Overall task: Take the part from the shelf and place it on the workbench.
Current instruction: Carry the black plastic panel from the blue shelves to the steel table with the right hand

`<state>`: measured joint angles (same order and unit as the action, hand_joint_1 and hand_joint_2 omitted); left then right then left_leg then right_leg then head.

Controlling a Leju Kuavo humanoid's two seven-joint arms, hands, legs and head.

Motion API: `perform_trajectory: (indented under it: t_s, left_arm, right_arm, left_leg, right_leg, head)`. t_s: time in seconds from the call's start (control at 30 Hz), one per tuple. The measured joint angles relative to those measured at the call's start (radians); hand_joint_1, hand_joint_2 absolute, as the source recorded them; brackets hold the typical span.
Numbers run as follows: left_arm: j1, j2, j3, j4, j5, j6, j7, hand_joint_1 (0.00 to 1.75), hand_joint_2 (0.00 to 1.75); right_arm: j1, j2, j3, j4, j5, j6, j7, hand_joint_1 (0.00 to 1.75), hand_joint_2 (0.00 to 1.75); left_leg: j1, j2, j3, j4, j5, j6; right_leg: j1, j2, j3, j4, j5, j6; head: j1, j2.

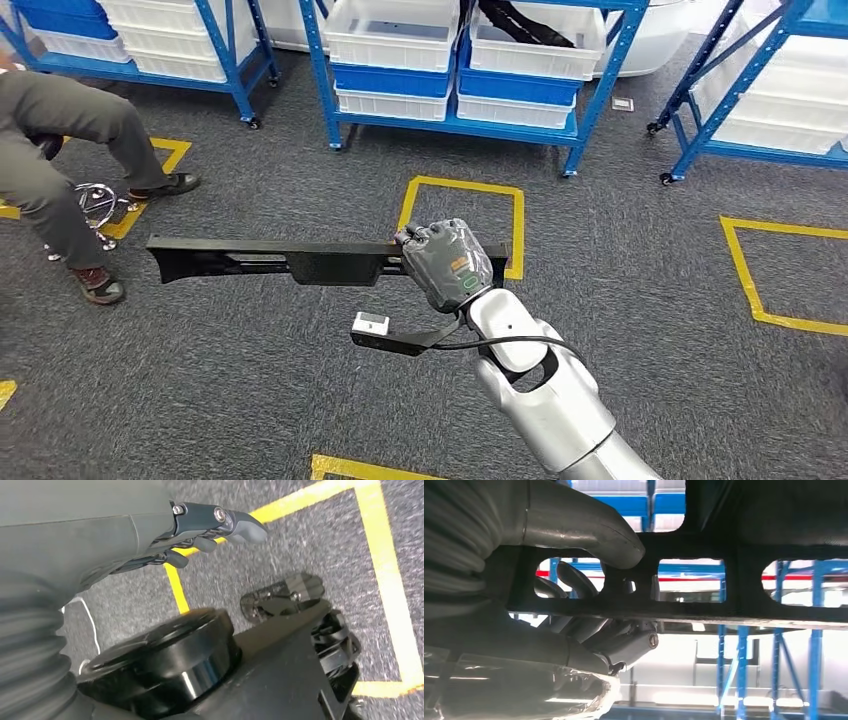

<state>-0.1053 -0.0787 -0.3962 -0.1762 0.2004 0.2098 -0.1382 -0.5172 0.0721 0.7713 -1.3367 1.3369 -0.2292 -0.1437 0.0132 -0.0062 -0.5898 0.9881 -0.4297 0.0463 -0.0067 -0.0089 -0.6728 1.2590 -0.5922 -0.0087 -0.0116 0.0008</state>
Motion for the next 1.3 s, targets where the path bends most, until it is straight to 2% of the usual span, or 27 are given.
perform_trajectory:
  t_s: [0.03,0.07,0.1,0.13,0.17,0.2,0.23,0.3,0.37,0.43,0.5,0.53,0.57,0.6,0.67,0.73,0.77,0.83,0.9,0.97,1.0,1.03,1.07,1.1,1.17,1.23,1.3]
  left_arm:
    - [0.001,0.0,0.0,0.0,0.0,0.0,-0.001,0.0,1.75]
    - [0.002,0.0,0.0,0.0,0.0,0.0,-0.002,0.0,1.75]
    - [0.002,0.0,0.0,0.0,0.0,0.0,-0.002,0.0,1.75]
    - [0.002,-0.001,0.0,0.0,0.0,0.001,-0.003,0.0,1.75]
    - [0.001,-0.001,0.0,0.0,0.0,0.002,-0.001,0.0,1.75]
    - [0.001,-0.001,0.0,0.0,0.003,0.002,0.005,0.0,1.75]
    - [0.001,-0.001,0.001,0.0,0.009,0.003,0.016,0.0,1.75]
    - [0.004,0.0,0.003,0.0,0.028,0.002,0.057,0.0,1.75]
    - [0.007,0.001,0.007,0.001,0.041,-0.002,0.105,0.0,1.75]
    - [0.004,0.005,0.01,0.001,0.048,-0.008,0.142,0.0,1.75]
    - [-0.002,0.009,0.015,0.001,0.051,-0.015,0.164,0.0,1.75]
    - [-0.005,0.009,0.017,0.001,0.052,-0.017,0.171,0.0,1.75]
    - [-0.007,0.01,0.019,0.001,0.052,-0.018,0.178,0.0,1.75]
    - [-0.007,0.01,0.021,0.001,0.052,-0.018,0.183,0.0,1.75]
    - [-0.002,0.01,0.022,0.001,0.05,-0.019,0.192,0.0,1.75]
    - [0.005,0.01,0.022,0.001,0.046,-0.022,0.194,0.0,1.75]
    - [0.007,0.01,0.022,0.001,0.044,-0.023,0.192,0.0,1.75]
    - [0.011,0.01,0.022,0.001,0.041,-0.025,0.186,0.0,1.75]
    - [0.011,0.008,0.022,0.001,0.039,-0.026,0.183,0.0,1.75]
    - [0.011,0.006,0.022,0.001,0.039,-0.028,0.182,0.0,1.75]
    - [0.011,0.006,0.022,0.001,0.039,-0.029,0.182,0.0,1.75]
    - [0.011,0.005,0.022,0.001,0.038,-0.03,0.181,0.0,1.75]
    - [0.012,0.005,0.022,0.001,0.038,-0.031,0.181,0.0,1.75]
    - [0.011,0.004,0.022,0.001,0.038,-0.032,0.18,0.0,1.75]
    - [0.011,0.001,0.022,0.001,0.038,-0.032,0.18,0.0,1.75]
    - [0.011,-0.001,0.022,0.001,0.038,-0.032,0.18,0.0,1.75]
    - [0.011,-0.002,0.022,0.001,0.038,-0.032,0.179,0.0,1.75]
  right_arm:
    - [0.002,-0.002,0.0,0.0,0.001,0.0,0.0,1.71,1.75]
    - [0.003,-0.003,0.0,0.0,0.002,0.0,0.0,1.71,1.75]
    - [0.004,-0.004,0.0,0.0,0.003,0.001,0.0,1.71,1.75]
    - [0.003,-0.004,0.001,0.0,0.005,0.001,0.0,1.71,1.75]
    - [0.003,-0.004,0.002,0.0,0.007,0.001,0.0,1.71,1.75]
    - [0.003,-0.003,0.002,0.0,0.009,0.001,0.001,1.71,1.75]
    - [0.002,-0.002,0.003,0.0,0.012,0.002,0.001,1.71,1.75]
    - [0.002,0.001,0.003,0.0,0.016,0.002,0.002,1.71,1.75]
    - [0.0,0.007,0.003,0.001,0.019,0.003,0.003,1.71,1.75]
    - [-0.003,0.014,0.003,0.002,0.02,0.003,0.003,1.71,1.75]
    - [-0.004,0.016,0.003,0.006,0.019,0.004,0.003,1.71,1.75]
    - [-0.004,0.016,0.003,0.007,0.019,0.004,0.003,1.71,1.75]
    - [-0.003,0.017,0.004,0.009,0.019,0.004,0.003,1.71,1.75]
    - [-0.004,0.018,0.005,0.01,0.019,0.004,0.002,1.71,1.75]
    - [-0.005,0.022,0.007,0.011,0.019,0.004,0.002,1.71,1.75]
    - [-0.007,0.027,0.008,0.011,0.018,0.004,0.002,1.71,1.75]
    - [-0.007,0.028,0.008,0.011,0.018,0.005,0.002,1.71,1.75]
    - [-0.009,0.03,0.008,0.011,0.017,0.005,0.002,1.71,1.75]
    - [-0.012,0.033,0.009,0.011,0.017,0.005,0.001,1.71,1.75]
    - [-0.011,0.032,0.012,0.012,0.017,0.005,0.0,1.71,1.75]
    - [-0.01,0.03,0.013,0.012,0.017,0.005,0.0,1.71,1.75]
    - [-0.009,0.029,0.014,0.014,0.017,0.005,0.0,1.71,1.75]
    - [-0.008,0.027,0.015,0.014,0.017,0.005,0.0,1.71,1.75]
    - [-0.008,0.026,0.016,0.015,0.017,0.005,0.0,1.71,1.75]
    - [-0.008,0.025,0.017,0.015,0.017,0.005,0.0,1.71,1.75]
    - [-0.009,0.025,0.018,0.015,0.017,0.005,0.0,1.71,1.75]
    - [-0.01,0.026,0.018,0.015,0.017,0.005,0.0,1.71,1.75]
  left_leg:
    - [0.0,-0.012,-0.003,0.0,0.002,-0.001]
    - [0.0,-0.023,-0.004,0.001,0.004,-0.003]
    - [0.001,-0.035,-0.004,0.001,0.006,-0.006]
    - [0.001,-0.046,-0.005,0.002,0.007,-0.01]
    - [0.0,-0.056,-0.007,0.004,0.008,-0.015]
    - [-0.001,-0.065,-0.01,0.007,0.01,-0.021]
    - [-0.001,-0.072,-0.015,0.008,0.012,-0.028]
    - [0.002,-0.085,-0.024,0.007,0.018,-0.041]
    - [0.006,-0.07,-0.031,0.018,0.01,-0.05]
    - [0.005,-0.032,-0.059,0.095,-0.042,-0.058]
    - [0.003,-0.014,-0.105,0.227,-0.112,-0.062]
    - [0.003,-0.012,-0.118,0.273,-0.13,-0.062]
    - [0.003,-0.01,-0.113,0.285,-0.131,-0.06]
    - [0.003,-0.004,-0.09,0.256,-0.112,-0.057]
    - [-0.001,0.022,-0.015,0.13,-0.061,-0.047]
    - [-0.009,0.047,0.029,0.039,-0.043,-0.037]
    - [-0.014,0.049,0.031,0.027,-0.047,-0.034]
    - [-0.013,0.035,0.029,0.016,-0.043,-0.024]
    - [-0.009,0.021,0.029,0.009,-0.035,-0.012]
    - [-0.007,0.007,0.027,0.007,-0.03,-0.005]
    - [-0.007,-0.001,0.025,0.007,-0.029,-0.003]
    - [-0.007,-0.01,0.024,0.007,-0.028,-0.002]
    - [-0.007,-0.02,0.024,0.008,-0.027,-0.002]
    - [-0.007,-0.03,0.025,0.008,-0.027,-0.002]
    - [-0.007,-0.048,0.028,0.009,-0.027,-0.004]
    - [-0.01,-0.062,0.026,0.01,-0.027,-0.011]
    - [-0.01,-0.072,0.02,0.01,-0.025,-0.023]
  right_leg:
    - [-0.003,0.002,-0.015,0.034,-0.009,0.005]
    - [-0.005,0.003,-0.01,0.028,-0.001,0.013]
    - [-0.009,0.006,0.014,-0.018,0.022,0.023]
    - [-0.014,0.016,0.051,-0.091,0.052,0.034]
    - [-0.019,0.031,0.084,-0.162,0.077,0.04]
    - [-0.022,0.043,0.109,-0.214,0.095,0.041]
    - [-0.023,0.05,0.12,-0.24,0.103,0.039]
    - [-0.019,0.042,0.12,-0.245,0.109,0.027]
    - [-0.021,0.029,0.118,-0.247,0.115,0.016]
    - [-0.022,0.013,0.117,-0.249,0.119,0.006]
    - [-0.016,-0.008,0.116,-0.248,0.119,0.001]
    - [-0.013,-0.018,0.115,-0.248,0.119,0.0]
    - [-0.011,-0.027,0.115,-0.248,0.119,0.0]
    - [-0.009,-0.035,0.115,-0.248,0.119,0.0]
    - [-0.004,-0.047,0.115,-0.248,0.119,0.001]
    - [0.003,-0.057,0.11,-0.246,0.12,0.002]
    - [0.006,-0.064,0.107,-0.246,0.121,0.004]
    - [0.008,-0.075,0.102,-0.245,0.121,0.01]
    - [0.006,-0.049,0.086,-0.21,0.1,0.014]
    - [0.002,-0.011,0.034,-0.095,0.048,0.012]
    - [0.001,-0.003,0.0,-0.023,0.022,0.011]
    - [0.0,0.0,-0.027,0.031,0.007,0.013]
    - [0.0,0.001,-0.035,0.047,0.009,0.019]
    - [-0.001,0.003,-0.021,0.017,0.029,0.026]
    - [-0.004,0.02,0.045,-0.123,0.088,0.038]
    - [-0.004,0.038,0.095,-0.226,0.122,0.034]
    - [-0.002,0.037,0.104,-0.247,0.129,0.024]
  head:
    - [0.0,0.0]
    - [0.001,0.0]
    - [0.0,0.0]
    - [0.001,0.0]
    - [0.001,0.0]
    - [0.001,0.0]
    - [0.0,0.0]
    - [-0.001,0.0]
    - [-0.003,0.0]
    - [-0.007,0.0]
    - [-0.009,0.0]
    - [-0.009,0.0]
    - [-0.009,0.0]
    - [-0.009,0.0]
    - [-0.008,0.0]
    - [-0.009,0.0]
    - [-0.008,0.0]
    - [-0.007,0.0]
    - [-0.006,0.0]
    - [-0.003,0.0]
    - [-0.002,0.0]
    - [-0.001,0.0]
    - [-0.001,0.0]
    - [-0.001,0.0]
    - [-0.001,0.0]
    - [-0.002,0.0]
    - [-0.002,0.0]
